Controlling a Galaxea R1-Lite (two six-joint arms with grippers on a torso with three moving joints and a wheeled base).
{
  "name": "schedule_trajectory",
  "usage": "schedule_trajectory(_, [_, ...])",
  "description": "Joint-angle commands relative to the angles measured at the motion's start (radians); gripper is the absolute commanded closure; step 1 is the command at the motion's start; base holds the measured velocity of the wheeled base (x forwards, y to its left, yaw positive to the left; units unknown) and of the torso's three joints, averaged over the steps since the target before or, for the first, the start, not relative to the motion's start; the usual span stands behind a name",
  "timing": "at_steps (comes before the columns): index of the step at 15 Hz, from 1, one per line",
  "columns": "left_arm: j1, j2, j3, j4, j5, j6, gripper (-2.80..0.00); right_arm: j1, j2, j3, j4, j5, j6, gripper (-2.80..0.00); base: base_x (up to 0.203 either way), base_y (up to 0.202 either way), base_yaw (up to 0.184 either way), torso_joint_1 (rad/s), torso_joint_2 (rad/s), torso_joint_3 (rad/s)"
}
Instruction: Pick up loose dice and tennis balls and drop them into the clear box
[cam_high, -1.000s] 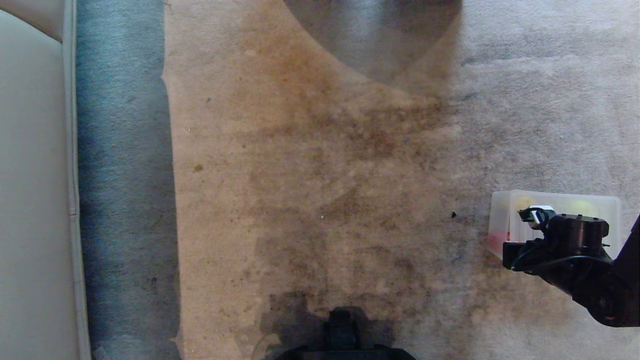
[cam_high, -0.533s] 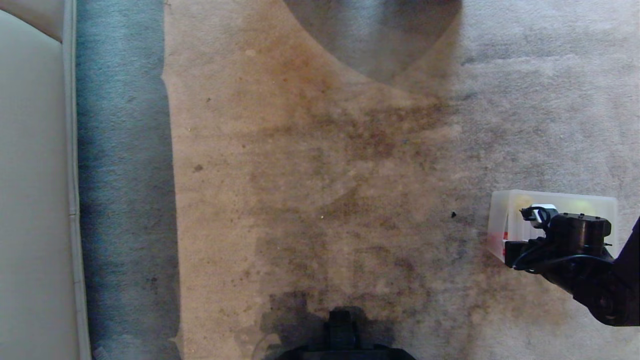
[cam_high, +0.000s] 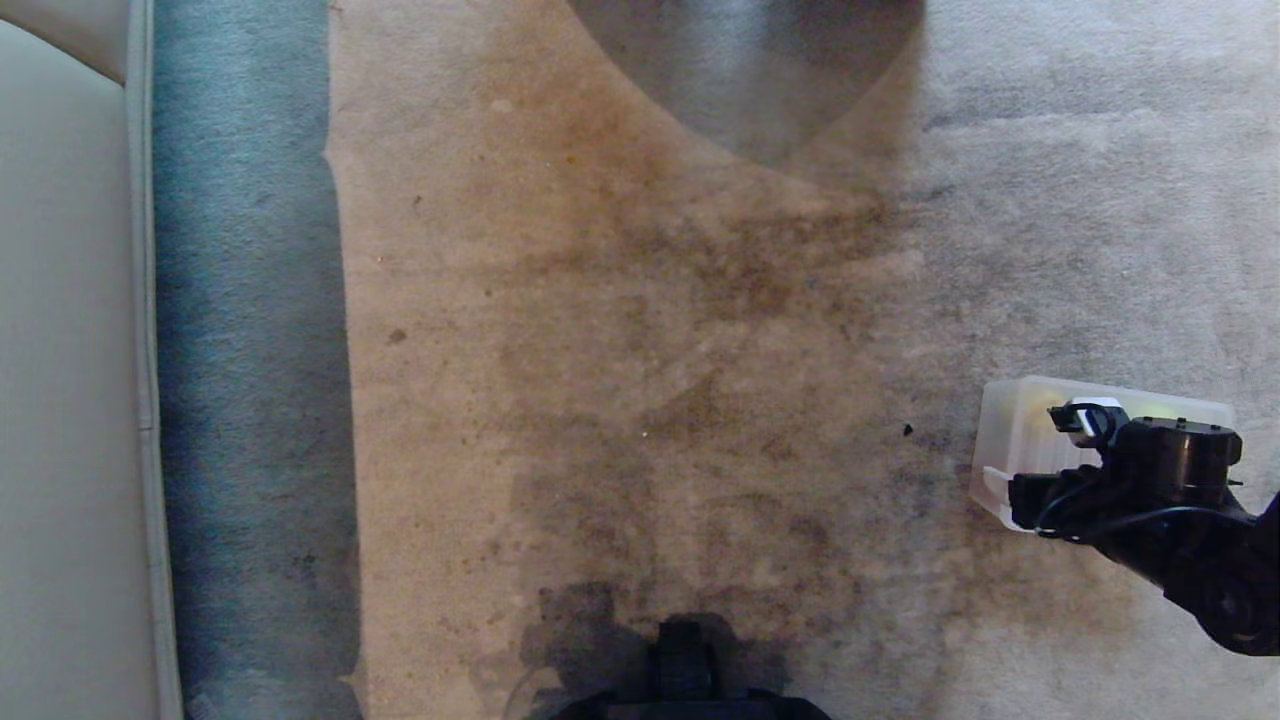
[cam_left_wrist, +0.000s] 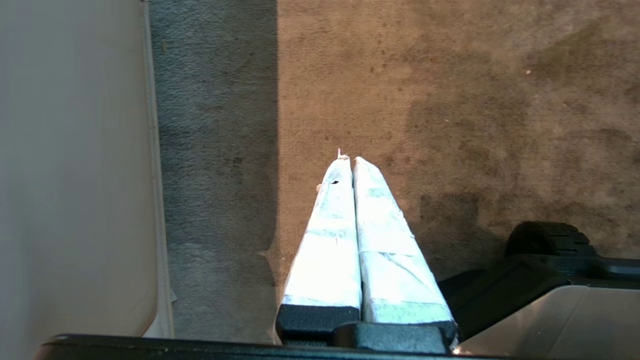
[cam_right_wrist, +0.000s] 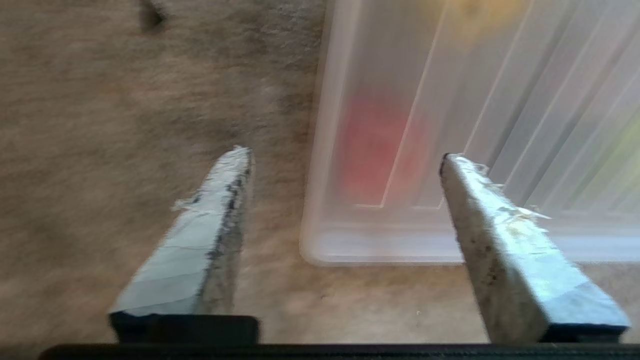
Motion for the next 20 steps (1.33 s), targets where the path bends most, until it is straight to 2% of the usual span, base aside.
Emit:
schedule_trajectory(1, [0.000,0.000,0.000,0.000,0.001,0.000,0.00,-0.002,-0.062,0.029,-0.003,0.010,0.000,-2.80,0.000,0.000,0.000,0.000,0.00,0.000])
schedule_trajectory(4, [0.000,0.000,0.000,0.000,0.001,0.000,0.00,-0.001,-0.122,0.087,-0.002,0.019,0.000,-2.80,0.000,0.000,0.000,0.000,0.00,0.000])
schedule_trajectory(5, [0.000,0.000,0.000,0.000,0.001,0.000,0.00,-0.001,-0.168,0.106,-0.001,0.020,0.000,0.00,0.000,0.000,0.000,0.000,0.00,0.000])
schedule_trajectory(8, [0.000,0.000,0.000,0.000,0.001,0.000,0.00,-0.001,-0.304,0.146,0.048,0.023,-0.004,0.00,0.000,0.000,0.000,0.000,0.00,0.000])
schedule_trajectory(11, [0.000,0.000,0.000,0.000,0.001,0.000,0.00,0.002,-0.513,0.161,0.232,0.024,-0.009,0.00,0.000,0.000,0.000,0.000,0.00,0.000])
schedule_trajectory(14, [0.000,0.000,0.000,0.000,0.001,0.000,0.00,0.026,-0.810,0.186,0.500,0.029,-0.006,0.00,0.000,0.000,0.000,0.000,0.00,0.000])
schedule_trajectory(19, [0.000,0.000,0.000,0.000,0.001,0.000,0.00,0.093,-1.380,0.230,1.053,0.069,0.005,0.00,0.000,0.000,0.000,0.000,0.00,0.000])
schedule_trajectory(20, [0.000,0.000,0.000,0.000,0.001,0.000,0.00,0.102,-1.481,0.260,1.131,0.076,0.004,0.00,0.000,0.000,0.000,0.000,0.00,0.000])
